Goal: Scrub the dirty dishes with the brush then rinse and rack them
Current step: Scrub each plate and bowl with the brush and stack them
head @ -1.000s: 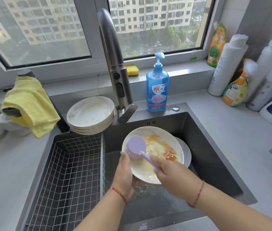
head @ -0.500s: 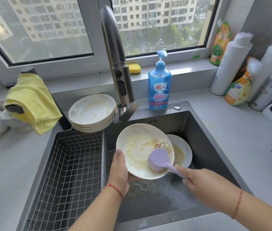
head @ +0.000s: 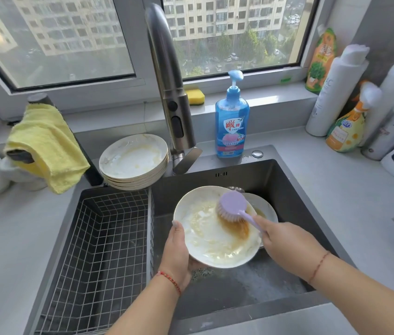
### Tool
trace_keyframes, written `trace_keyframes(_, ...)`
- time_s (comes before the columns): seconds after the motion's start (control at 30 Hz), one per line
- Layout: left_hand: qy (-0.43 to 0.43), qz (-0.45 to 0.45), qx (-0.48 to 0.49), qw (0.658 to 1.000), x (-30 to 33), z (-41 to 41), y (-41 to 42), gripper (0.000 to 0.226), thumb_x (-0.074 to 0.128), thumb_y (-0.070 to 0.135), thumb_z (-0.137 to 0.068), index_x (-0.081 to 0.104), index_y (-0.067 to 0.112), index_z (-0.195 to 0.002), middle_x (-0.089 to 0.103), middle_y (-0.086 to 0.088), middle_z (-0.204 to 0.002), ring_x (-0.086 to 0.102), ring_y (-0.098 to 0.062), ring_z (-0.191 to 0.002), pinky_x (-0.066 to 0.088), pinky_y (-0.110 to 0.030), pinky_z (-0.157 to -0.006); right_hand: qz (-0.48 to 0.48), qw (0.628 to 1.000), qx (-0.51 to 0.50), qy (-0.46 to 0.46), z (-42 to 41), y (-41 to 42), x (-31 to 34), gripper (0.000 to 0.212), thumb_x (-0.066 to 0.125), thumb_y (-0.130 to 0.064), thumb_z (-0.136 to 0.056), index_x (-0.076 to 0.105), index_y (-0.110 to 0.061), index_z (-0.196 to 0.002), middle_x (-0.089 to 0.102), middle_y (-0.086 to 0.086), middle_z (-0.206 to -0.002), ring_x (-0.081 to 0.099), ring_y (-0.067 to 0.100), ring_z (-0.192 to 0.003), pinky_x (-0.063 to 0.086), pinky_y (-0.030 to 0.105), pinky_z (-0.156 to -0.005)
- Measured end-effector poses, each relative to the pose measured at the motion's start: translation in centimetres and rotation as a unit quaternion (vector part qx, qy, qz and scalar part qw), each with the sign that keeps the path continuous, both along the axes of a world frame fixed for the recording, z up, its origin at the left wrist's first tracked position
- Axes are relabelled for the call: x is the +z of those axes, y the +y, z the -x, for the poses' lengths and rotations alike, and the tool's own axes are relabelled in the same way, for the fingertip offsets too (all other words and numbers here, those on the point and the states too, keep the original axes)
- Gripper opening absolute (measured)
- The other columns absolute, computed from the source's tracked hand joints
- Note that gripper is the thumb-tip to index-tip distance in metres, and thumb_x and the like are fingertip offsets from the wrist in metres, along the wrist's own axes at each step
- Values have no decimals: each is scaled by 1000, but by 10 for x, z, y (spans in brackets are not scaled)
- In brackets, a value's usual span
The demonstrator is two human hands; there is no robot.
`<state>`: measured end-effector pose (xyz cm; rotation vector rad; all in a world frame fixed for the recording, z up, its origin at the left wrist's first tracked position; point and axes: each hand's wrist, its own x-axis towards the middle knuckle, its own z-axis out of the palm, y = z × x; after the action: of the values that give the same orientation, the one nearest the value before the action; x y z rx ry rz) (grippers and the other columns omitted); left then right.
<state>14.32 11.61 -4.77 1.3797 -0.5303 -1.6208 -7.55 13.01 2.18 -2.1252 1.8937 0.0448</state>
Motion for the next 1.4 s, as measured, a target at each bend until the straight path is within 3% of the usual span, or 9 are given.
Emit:
trace_keyframes(0.27, 25, -15, -46, 999, -6, 0, -2, 71, 28, 73, -84, 56, 27, -132, 72, -10, -114, 72, -33, -97, 59, -53, -70, -15, 993, 88, -72, -45, -15, -3, 59, 31, -29, -100, 6, -66, -138, 53, -3, -70, 38, 13, -51, 39, 31, -54)
trace_keyframes(0.43, 50, -13, -36, 998, -10, -8, 0, 73, 32, 70, -81, 51, 26, -136, 70, -9, -120, 70, -33, -103, 56, -63, -76, 35, 999, 23, -7, -25, -18, -7, 61, 27, -25, -101, -7, -56, -141, 33, -6, -57, 28, 11, -46, 20, 25, -42)
trace_keyframes(0.57, 41, -23, 8, 999, -14, -14, 0, 72, 39, 72, -77, 52, 29, -133, 69, -9, -122, 69, -37, -104, 53, -70, -74, -34, 999, -4, 27, -10, -3, -5, 50, 30, -23, -99, 24, -39, -146, 34, -8, -62, 35, 11, -50, 33, 27, -47)
trace_keyframes(0.73, 17, -43, 33, 998, -20, -17, 1, 69, 35, 73, -83, 52, 30, -134, 69, -9, -121, 68, -37, -105, 54, -68, -77, -205, 973, 36, -100, -26, 33, 18, 51, 32, -22, -97, 34, -67, -122, 44, -11, -61, 43, 7, -51, 36, 19, -47)
trace_keyframes(0.83, 13, -60, 15, 998, -20, -9, 5, 80, 32, 78, -78, 53, 25, -133, 70, -14, -117, 71, -38, -98, 58, -60, -73, -248, 944, 7, -216, -44, 36, 18, 38, 34, -26, -98, 50, -52, -121, 53, -25, -56, 40, 15, -56, 35, 28, -51)
trace_keyframes(0.97, 23, -59, -26, 998, -16, 4, 11, 70, 22, 71, -92, 57, 24, -129, 74, -12, -110, 73, -33, -95, 59, -55, -71, -163, 962, 1, -219, -58, 11, -3, 42, 34, -24, -99, 44, -50, -130, 52, -3, -76, 44, 17, -64, 33, 27, -53)
trace_keyframes(1.17, 36, -72, 20, 997, -13, 9, 10, 61, 27, 66, -96, 55, 24, -131, 71, -14, -115, 70, -36, -100, 58, -55, -66, -5, 997, -51, -51, -13, -11, -31, 38, 32, -24, -99, 43, -44, -130, 45, -3, -59, 41, 18, -48, 29, 28, -45)
trace_keyframes(1.27, 31, -81, 41, 995, -7, 10, 9, 55, 29, 63, -99, 52, 24, -130, 68, -15, -118, 68, -38, -102, 58, -59, -69, -25, 976, -174, -131, 5, -7, -45, 15, 46, -35, -93, 51, -24, -82, 53, 1, -65, 51, 22, -56, 41, 36, -53)
trace_keyframes(1.4, 22, -98, 43, 994, 1, 11, 12, 55, 31, 61, -99, 51, 22, -132, 66, -16, -120, 65, -38, -105, 58, -62, -70, -99, 910, -278, -290, 2, -3, -57, 27, 64, -42, -84, 52, -18, -89, 61, 4, -76, 50, 13, -58, 40, 25, -52)
